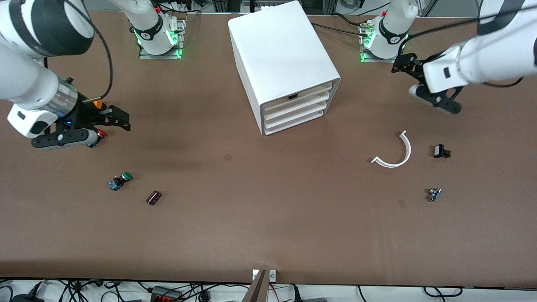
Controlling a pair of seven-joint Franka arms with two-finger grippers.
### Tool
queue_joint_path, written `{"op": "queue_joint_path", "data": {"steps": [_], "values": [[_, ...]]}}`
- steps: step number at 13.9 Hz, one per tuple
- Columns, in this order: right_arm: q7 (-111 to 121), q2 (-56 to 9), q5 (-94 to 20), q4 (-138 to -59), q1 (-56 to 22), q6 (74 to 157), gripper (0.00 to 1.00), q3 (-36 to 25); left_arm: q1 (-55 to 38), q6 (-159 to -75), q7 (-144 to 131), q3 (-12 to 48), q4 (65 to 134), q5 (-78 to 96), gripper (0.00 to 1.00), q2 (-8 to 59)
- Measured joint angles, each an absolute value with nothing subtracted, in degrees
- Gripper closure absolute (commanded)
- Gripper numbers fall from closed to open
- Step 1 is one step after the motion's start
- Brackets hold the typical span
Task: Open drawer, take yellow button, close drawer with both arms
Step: 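Reach the left gripper to the drawer handle while the right gripper approaches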
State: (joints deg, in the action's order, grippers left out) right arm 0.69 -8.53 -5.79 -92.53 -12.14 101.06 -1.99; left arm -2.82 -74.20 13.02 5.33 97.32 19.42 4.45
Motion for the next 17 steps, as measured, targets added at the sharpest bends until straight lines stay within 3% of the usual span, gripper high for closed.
{"op": "queue_joint_path", "data": {"steps": [9, 12, 15, 16, 17], "values": [[-1.46, -10.89, -7.75, -90.79, -16.04, 101.46, 0.00, -2.90, -1.37, -79.93, 37.05, 5.23, 97.38, 51.40, 0.00, 29.32], [-1.46, -11.23, -8.52, -90.50, -15.66, 102.20, 0.00, -3.16, -1.92, -81.56, 41.23, 7.05, 99.27, 54.46, 0.00, 31.79], [-1.86, -11.63, -9.09, -90.48, -15.80, 103.76, 0.00, -2.99, -2.34, -82.99, 48.12, 8.24, 104.66, 59.27, 0.17, 31.75], [-1.94, -11.80, -9.76, -90.48, -15.87, 103.94, 0.00, -2.94, -2.33, -83.80, 49.46, 8.33, 106.34, 60.31, 0.27, 31.75], [-1.95, -11.98, -10.42, -90.47, -15.92, 104.02, 0.00, -2.83, -2.24, -84.60, 50.39, 8.72, 107.90, 61.26, 0.43, 31.73]]}}
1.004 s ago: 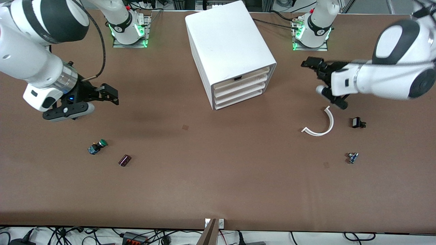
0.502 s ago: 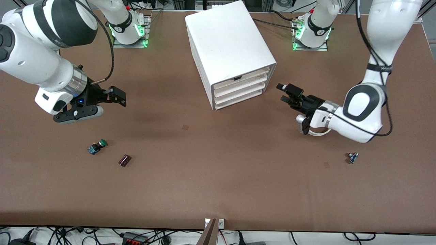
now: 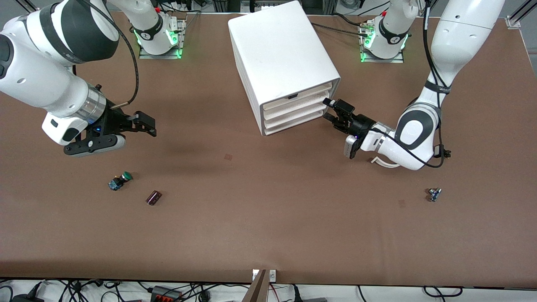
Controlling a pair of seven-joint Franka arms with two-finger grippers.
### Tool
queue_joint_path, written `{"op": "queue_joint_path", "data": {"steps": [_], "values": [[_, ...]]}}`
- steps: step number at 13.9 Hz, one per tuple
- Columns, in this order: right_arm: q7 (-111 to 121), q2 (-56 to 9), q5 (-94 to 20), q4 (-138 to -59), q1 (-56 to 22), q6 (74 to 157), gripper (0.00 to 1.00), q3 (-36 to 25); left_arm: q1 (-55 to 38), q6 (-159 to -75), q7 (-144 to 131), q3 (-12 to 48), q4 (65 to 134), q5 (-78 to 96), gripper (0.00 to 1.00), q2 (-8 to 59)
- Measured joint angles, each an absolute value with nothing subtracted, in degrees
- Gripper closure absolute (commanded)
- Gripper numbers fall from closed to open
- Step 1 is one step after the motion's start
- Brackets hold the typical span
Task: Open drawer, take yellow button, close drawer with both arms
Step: 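Reach the left gripper to the drawer handle while the right gripper approaches, then pull the bottom drawer open with the left gripper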
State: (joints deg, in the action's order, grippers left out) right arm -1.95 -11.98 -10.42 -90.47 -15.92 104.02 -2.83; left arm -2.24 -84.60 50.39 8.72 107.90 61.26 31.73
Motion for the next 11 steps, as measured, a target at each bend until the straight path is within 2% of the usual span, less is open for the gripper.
{"op": "queue_joint_path", "data": {"steps": [1, 7, 8, 10, 11], "values": [[-1.96, -12.25, -10.92, -90.32, -15.95, 104.11, 0.00, -2.71, -2.16, -85.18, 50.89, 9.44, 109.18, 62.50, 0.48, 31.69], [-2.20, -14.60, -11.75, -86.94, -17.74, 104.41, 0.00, -2.29, -2.20, -85.94, 51.09, 12.51, 113.99, 64.85, 0.49, 30.35], [-2.22, -14.73, -12.24, -86.82, -17.98, 104.70, 0.00, -2.29, -2.21, -85.98, 51.18, 12.85, 114.61, 64.85, 0.55, 30.22], [-2.23, -14.75, -12.79, -86.79, -18.06, 105.37, 0.00, -2.30, -2.21, -86.06, 51.51, 13.07, 115.49, 64.86, 0.82, 29.96], [-2.23, -14.76, -12.84, -86.78, -18.07, 105.68, 0.00, -2.30, -2.21, -86.10, 51.85, 13.07, 115.77, 64.86, 0.88, 29.83]]}}
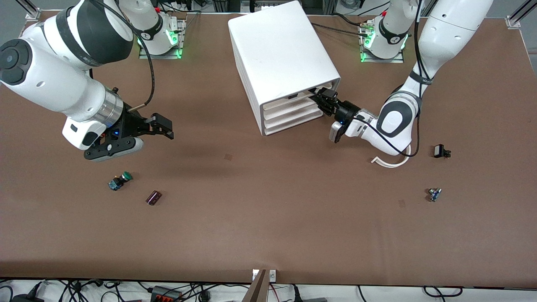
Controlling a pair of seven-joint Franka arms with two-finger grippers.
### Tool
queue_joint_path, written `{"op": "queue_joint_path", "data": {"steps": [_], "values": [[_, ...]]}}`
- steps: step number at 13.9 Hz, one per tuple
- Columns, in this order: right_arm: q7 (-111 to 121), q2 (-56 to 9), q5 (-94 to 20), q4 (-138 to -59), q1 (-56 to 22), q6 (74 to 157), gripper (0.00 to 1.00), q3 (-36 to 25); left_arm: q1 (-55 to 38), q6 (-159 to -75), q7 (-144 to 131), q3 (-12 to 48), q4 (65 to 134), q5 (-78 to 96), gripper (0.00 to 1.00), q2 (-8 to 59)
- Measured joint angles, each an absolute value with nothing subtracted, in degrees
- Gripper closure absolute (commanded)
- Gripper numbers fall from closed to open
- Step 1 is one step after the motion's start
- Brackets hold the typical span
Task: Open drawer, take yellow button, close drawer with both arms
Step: 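Pull the bottom drawer open with the left gripper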
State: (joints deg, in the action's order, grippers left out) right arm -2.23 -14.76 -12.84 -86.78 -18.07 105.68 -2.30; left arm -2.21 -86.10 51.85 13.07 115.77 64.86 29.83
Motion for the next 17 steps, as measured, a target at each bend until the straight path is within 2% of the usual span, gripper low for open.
{"op": "queue_joint_path", "data": {"steps": [1, 2, 8, 15, 16, 17], "values": [[-2.23, -14.80, -12.91, -86.78, -18.17, 105.97, 0.00, -2.29, -2.20, -86.10, 52.13, 13.08, 115.85, 64.89, 0.93, 29.76], [-2.23, -14.90, -13.00, -86.78, -18.42, 106.38, 0.00, -2.27, -2.17, -85.93, 52.64, 13.11, 115.84, 65.20, 0.94, 29.59], [-5.56, -16.23, -13.13, -86.53, -22.54, 111.96, 0.00, -2.15, -1.75, -88.04, 53.21, 12.42, 113.83, 65.20, 0.95, 29.67], [-13.82, -18.71, -13.13, -82.09, -28.89, 112.47, 0.00, -2.02, -0.58, -87.96, 52.58, 8.83, 100.99, 61.49, 0.93, 35.40], [-14.34, -19.44, -13.13, -81.03, -29.44, 112.54, 0.00, -2.03, -0.43, -87.79, 52.44, 8.58, 99.84, 61.24, 0.79, 35.99], [-14.65, -20.25, -13.13, -79.91, -29.99, 112.60, 0.00, -2.03, -0.29, -87.53, 52.39, 8.43, 99.16, 61.12, 0.20, 36.39]]}}
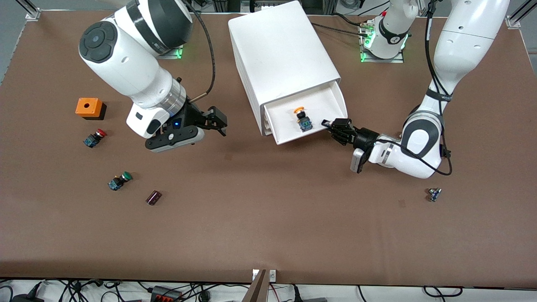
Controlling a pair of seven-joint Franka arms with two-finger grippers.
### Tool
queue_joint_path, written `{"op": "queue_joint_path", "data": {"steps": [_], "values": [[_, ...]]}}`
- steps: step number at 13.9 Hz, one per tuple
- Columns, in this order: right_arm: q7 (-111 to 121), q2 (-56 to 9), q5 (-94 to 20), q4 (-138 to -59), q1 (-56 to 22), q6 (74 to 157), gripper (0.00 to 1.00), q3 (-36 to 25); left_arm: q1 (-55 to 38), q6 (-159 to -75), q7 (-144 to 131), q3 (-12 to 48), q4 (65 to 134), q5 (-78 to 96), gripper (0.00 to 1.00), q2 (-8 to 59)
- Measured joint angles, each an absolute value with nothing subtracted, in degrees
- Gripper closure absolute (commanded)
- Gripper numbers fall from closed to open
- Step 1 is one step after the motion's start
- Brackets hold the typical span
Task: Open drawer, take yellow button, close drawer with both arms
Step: 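Pull the bottom drawer open with the left gripper, then grasp the blue button in the drawer with the right gripper while the left withdraws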
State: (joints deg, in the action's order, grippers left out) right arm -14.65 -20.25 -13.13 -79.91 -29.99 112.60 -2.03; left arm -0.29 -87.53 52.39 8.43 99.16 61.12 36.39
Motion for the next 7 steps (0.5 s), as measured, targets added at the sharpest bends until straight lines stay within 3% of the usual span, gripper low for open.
{"op": "queue_joint_path", "data": {"steps": [1, 7], "values": [[-14.77, -21.19, -13.13, -78.70, -30.72, 112.79, 0.00, -2.01, -0.19, -87.70, 52.40, 8.29, 98.74, 60.65, 0.00, 36.65], [-20.46, -26.36, -11.89, -74.82, -38.26, 118.44, 0.00, -2.01, 2.38, -85.38, 48.03, 7.39, 94.71, 58.14, 0.00, 36.34]]}}
